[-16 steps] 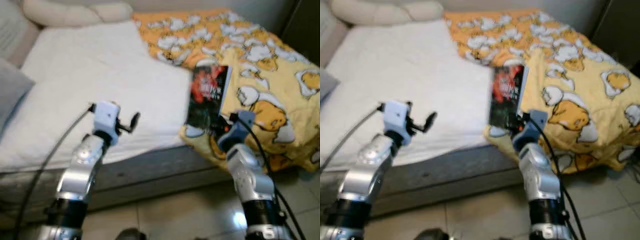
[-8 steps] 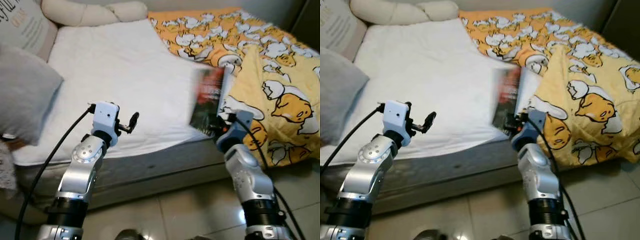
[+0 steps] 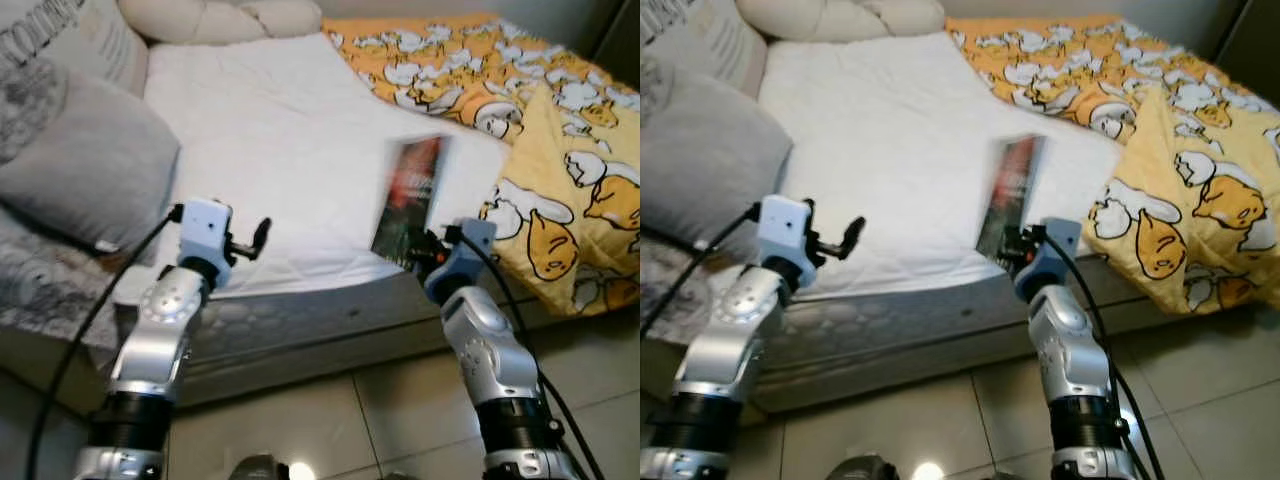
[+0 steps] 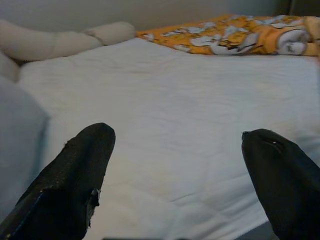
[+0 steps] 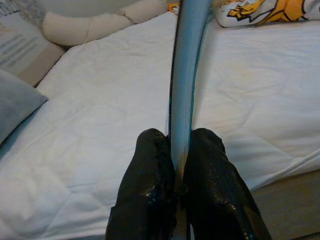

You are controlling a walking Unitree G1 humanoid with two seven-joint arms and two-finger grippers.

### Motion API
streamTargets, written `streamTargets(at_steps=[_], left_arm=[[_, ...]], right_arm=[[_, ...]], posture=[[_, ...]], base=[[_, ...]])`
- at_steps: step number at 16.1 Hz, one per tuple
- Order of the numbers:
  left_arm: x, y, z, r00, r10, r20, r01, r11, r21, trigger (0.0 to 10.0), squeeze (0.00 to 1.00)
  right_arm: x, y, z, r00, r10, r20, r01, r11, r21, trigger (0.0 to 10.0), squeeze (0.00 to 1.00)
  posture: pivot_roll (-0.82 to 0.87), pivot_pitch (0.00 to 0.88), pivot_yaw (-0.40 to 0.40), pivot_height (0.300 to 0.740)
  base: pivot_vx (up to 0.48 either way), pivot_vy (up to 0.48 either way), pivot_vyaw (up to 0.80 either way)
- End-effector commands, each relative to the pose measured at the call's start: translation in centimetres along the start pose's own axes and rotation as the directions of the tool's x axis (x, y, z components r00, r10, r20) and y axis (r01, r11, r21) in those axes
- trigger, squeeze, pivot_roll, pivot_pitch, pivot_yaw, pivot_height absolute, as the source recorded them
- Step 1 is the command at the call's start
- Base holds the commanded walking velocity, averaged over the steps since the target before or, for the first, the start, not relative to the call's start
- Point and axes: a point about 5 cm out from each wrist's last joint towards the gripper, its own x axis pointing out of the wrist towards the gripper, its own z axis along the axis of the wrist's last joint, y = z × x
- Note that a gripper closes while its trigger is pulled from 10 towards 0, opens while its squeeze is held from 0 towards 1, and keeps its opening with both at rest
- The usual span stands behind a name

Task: Clean up the room

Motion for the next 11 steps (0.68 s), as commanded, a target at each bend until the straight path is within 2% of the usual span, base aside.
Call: streamTargets(at_steps=[1, 5, 9, 11], left_arm=[[0.33, -0.21, 0.55, 1.000, 0.000, 0.021, 0.000, 1.000, 0.003, 10.0, 0.00], [0.30, -0.08, 0.77, 0.999, 0.005, 0.037, -0.005, 1.000, -0.020, 10.0, 0.00], [0.30, -0.10, 0.82, 0.999, 0.009, 0.041, -0.008, 1.000, -0.025, 10.0, 0.00], [0.32, -0.14, 0.86, 0.999, 0.011, 0.043, -0.010, 1.000, -0.025, 10.0, 0.00]], right_arm=[[0.27, 0.29, 1.22, 0.999, 0.014, 0.048, -0.014, 1.000, -0.012, 10.0, 0.00], [0.32, 0.78, 1.09, 0.998, 0.030, 0.048, -0.030, 1.000, -0.010, 10.0, 0.00], [0.32, 0.80, 1.00, 0.998, 0.053, 0.035, -0.052, 0.998, -0.041, 10.0, 0.00], [0.35, 0.94, 0.81, 0.998, 0.060, 0.024, -0.059, 0.997, -0.058, 10.0, 0.00]], posture=[[0.04, 0.000, -0.011, 0.740], [0.05, 0.000, -0.017, 0.740], [0.05, 0.000, -0.019, 0.740], [0.05, 0.000, -0.023, 0.740]], base=[[0.000, 0.000, 0.00], [0.000, 0.000, 0.00], [0.266, 0.000, 0.00], [0.285, 0.000, 0.80]])
